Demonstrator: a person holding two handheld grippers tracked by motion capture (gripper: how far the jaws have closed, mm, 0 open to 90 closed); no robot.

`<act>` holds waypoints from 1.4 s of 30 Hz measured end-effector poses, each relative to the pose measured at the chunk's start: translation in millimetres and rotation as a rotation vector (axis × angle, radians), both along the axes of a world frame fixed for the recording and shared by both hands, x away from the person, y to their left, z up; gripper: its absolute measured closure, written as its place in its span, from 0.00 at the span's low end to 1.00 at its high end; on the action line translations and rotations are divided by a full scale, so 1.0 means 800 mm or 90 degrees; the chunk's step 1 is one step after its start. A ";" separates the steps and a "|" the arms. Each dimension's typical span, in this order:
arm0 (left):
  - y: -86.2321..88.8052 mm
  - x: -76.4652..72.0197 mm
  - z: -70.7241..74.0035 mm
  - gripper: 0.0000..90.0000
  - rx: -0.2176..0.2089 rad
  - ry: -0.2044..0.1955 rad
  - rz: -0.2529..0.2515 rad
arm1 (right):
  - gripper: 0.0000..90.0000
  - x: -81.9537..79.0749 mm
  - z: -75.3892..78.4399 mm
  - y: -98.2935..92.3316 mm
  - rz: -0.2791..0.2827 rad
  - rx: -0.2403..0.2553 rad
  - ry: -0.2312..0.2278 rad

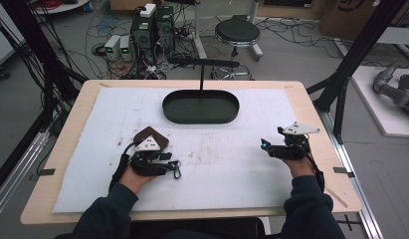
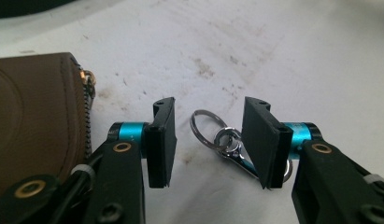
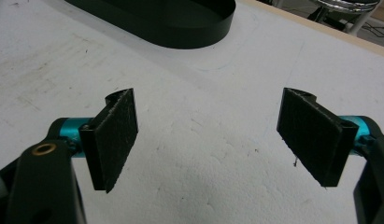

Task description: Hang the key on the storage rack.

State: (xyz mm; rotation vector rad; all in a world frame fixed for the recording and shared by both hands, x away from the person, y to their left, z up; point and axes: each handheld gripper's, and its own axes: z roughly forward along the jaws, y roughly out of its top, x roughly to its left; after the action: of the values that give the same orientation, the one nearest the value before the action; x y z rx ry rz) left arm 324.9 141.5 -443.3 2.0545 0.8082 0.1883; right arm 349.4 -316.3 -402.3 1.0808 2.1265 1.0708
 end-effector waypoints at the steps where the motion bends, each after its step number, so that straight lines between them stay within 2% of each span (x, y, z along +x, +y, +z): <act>1: 0.000 0.000 0.000 0.61 0.000 0.000 0.000 | 0.23 0.000 0.000 0.000 0.001 0.000 0.000; 2: -0.001 0.001 -0.003 0.61 0.012 0.009 0.004 | 0.23 0.000 0.000 0.000 0.001 0.000 0.001; 6: -0.001 0.004 -0.007 0.62 0.016 0.027 0.007 | 0.23 0.000 0.000 0.000 0.002 0.001 0.003; 13: -0.001 0.004 -0.007 0.63 0.014 0.030 0.005 | 0.23 0.001 -0.001 0.001 0.005 -0.002 0.003; 15: -0.002 0.003 -0.007 0.71 0.010 0.032 -0.012 | 0.23 0.000 -0.001 0.001 0.004 -0.001 0.003; 18: -0.006 0.002 -0.007 0.78 0.012 0.031 -0.030 | 0.23 0.000 -0.001 0.000 0.001 0.002 0.004; 23: -0.008 -0.001 -0.006 0.91 0.018 0.023 -0.046 | 0.23 0.000 -0.001 -0.001 0.002 0.001 0.003; 25: -0.009 -0.002 -0.005 0.91 0.022 0.020 -0.046 | 0.23 0.000 -0.001 -0.001 0.000 0.003 0.004; 29: -0.006 -0.001 -0.005 0.91 0.018 0.028 -0.043 | 0.23 0.000 0.000 -0.002 0.000 0.004 0.004; 30: -0.006 -0.001 -0.005 0.88 0.016 0.031 -0.038 | 0.23 0.000 0.000 -0.002 -0.001 0.004 0.004; 31: -0.003 0.000 -0.005 0.87 0.007 0.042 -0.038 | 0.23 0.000 0.000 -0.003 -0.001 0.005 0.004; 34: -0.001 0.000 -0.005 0.87 0.010 0.043 -0.039 | 0.23 0.000 -0.001 -0.003 -0.001 0.006 0.004; 37: 0.001 0.000 -0.004 0.91 0.010 0.041 -0.045 | 0.23 0.000 -0.001 -0.003 -0.002 0.006 0.004; 39: 0.002 0.000 -0.003 0.93 0.006 0.040 -0.049 | 0.23 0.000 0.000 -0.003 -0.002 0.007 0.004; 40: 0.005 0.000 -0.001 0.96 -0.004 0.039 -0.048 | 0.23 0.000 0.000 -0.003 -0.001 0.007 0.004; 42: 0.005 0.000 -0.001 0.96 -0.004 0.041 -0.046 | 0.23 0.000 0.000 -0.004 -0.002 0.006 0.005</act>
State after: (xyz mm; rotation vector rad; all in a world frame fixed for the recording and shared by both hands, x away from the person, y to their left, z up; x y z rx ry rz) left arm 324.7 145.5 -444.3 2.0889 0.7708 0.0798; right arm 349.2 -319.1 -402.6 1.0944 2.1271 1.0782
